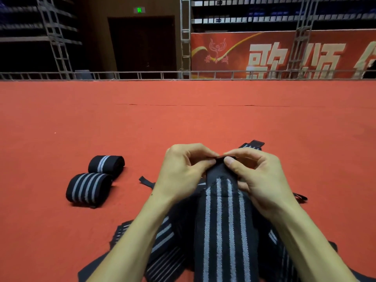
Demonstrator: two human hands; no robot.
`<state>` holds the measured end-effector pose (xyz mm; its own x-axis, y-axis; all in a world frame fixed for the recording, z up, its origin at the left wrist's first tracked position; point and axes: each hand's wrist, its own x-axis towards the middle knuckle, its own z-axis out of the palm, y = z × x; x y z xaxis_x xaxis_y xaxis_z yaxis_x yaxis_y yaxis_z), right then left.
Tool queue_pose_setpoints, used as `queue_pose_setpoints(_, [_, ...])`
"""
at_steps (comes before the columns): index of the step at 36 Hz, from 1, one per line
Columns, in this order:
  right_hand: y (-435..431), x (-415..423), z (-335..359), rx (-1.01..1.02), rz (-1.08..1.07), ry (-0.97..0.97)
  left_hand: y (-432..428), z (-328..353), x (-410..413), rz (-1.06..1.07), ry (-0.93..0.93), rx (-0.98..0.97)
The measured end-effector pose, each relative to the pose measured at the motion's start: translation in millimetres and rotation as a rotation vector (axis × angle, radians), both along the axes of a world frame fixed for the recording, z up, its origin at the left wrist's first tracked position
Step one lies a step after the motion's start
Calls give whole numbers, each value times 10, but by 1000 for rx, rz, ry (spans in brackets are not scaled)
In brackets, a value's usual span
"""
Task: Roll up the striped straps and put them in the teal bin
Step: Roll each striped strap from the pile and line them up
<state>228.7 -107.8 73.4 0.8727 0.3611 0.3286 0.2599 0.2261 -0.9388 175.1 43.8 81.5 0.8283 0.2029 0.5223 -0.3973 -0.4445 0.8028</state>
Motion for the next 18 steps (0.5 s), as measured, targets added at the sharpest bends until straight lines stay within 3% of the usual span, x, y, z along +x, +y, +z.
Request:
queue_pose_setpoints(5, [-37,8,43,-52,-87,-197,-26,32,-19,-8,91,3])
queue_pose_setpoints(12, [5,3,23,19,-122,-310,-146,135,-91,-103,279,-447])
queue_pose_setpoints(18, [25,17,-17,-16,-196,-432,-123,145,-100,-125,348,-576])
